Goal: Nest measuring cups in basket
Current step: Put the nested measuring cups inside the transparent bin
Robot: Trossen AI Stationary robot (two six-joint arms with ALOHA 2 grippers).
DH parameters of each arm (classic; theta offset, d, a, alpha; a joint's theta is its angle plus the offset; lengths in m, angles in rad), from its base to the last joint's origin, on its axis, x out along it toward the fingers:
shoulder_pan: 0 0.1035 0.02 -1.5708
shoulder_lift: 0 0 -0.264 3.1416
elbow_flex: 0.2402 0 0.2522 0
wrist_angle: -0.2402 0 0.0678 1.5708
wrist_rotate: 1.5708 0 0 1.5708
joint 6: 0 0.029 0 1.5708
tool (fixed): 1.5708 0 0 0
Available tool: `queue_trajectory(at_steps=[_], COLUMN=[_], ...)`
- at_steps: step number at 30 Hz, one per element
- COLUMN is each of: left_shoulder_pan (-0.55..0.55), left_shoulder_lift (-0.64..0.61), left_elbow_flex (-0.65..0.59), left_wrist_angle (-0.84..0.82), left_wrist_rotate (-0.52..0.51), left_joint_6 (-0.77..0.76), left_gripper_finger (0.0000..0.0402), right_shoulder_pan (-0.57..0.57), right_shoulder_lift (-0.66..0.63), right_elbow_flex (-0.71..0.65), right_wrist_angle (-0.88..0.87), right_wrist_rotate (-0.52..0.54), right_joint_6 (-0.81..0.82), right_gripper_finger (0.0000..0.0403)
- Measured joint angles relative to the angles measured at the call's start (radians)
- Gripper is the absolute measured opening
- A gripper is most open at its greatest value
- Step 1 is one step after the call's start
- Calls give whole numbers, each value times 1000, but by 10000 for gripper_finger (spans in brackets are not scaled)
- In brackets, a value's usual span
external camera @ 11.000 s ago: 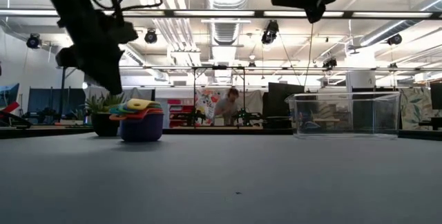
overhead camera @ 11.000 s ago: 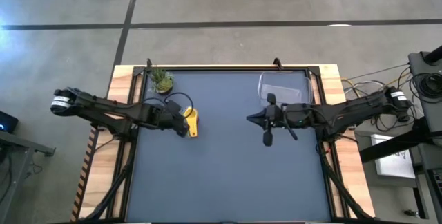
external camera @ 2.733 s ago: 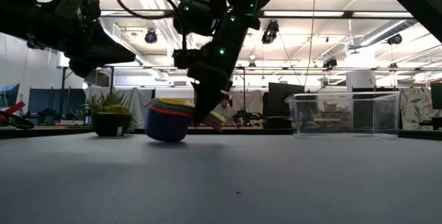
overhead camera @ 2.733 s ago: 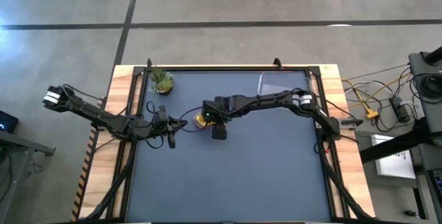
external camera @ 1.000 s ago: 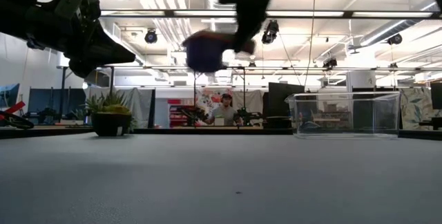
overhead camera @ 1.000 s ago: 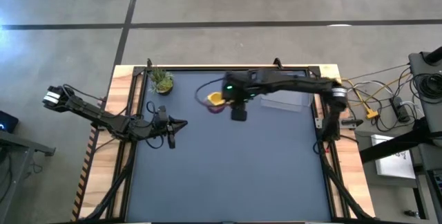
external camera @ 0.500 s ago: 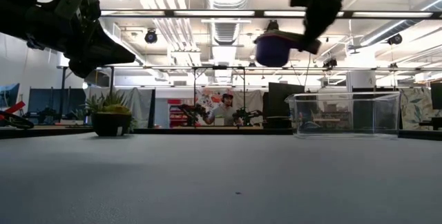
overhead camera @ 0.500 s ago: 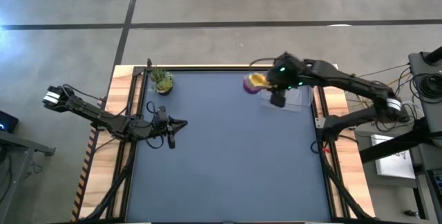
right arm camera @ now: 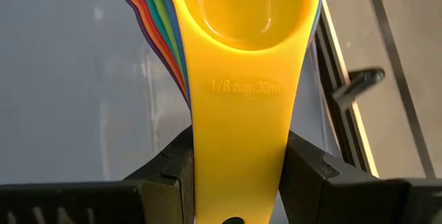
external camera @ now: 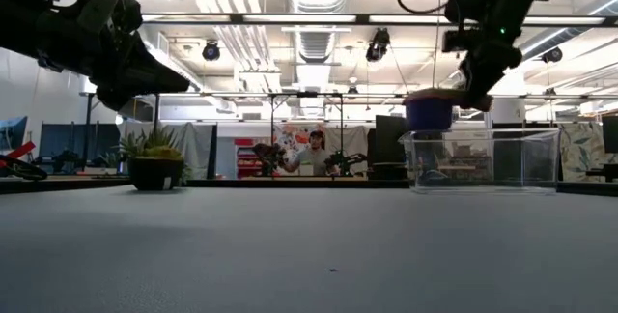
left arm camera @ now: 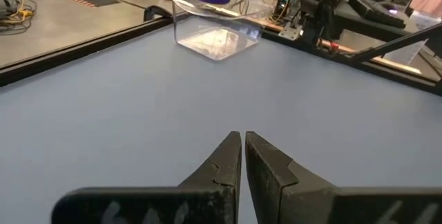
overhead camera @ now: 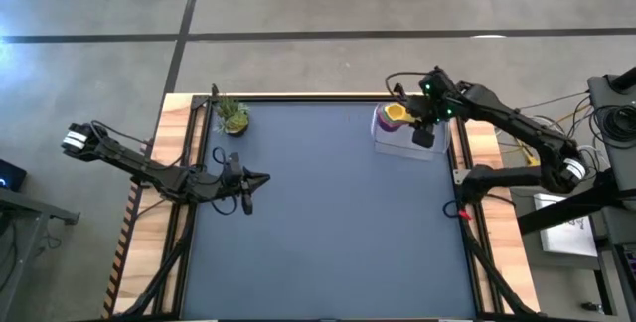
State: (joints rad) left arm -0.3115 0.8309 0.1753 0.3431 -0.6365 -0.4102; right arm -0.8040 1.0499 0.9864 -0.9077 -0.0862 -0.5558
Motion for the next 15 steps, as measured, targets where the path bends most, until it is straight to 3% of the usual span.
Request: queue_trajectory(at_steps=[7,15], left_shoulder_pan=[1,2], left_shoulder_lift=[40,40], left_elbow_flex=[0,0], left_wrist_angle=[0,20], left_wrist_rotate=[-7,-9], left_joint_6=[1,9], left_gripper_finger=[4,4], right_shoulder_pan=[-101,-124], right_shoulder_lift=[28,131], right_elbow_flex=[-34,-101], right_wrist_angle=[2,24], right_wrist_rotate=[-1,-15], right_joint_6=[-45,-89], right_gripper_finger=[134,134])
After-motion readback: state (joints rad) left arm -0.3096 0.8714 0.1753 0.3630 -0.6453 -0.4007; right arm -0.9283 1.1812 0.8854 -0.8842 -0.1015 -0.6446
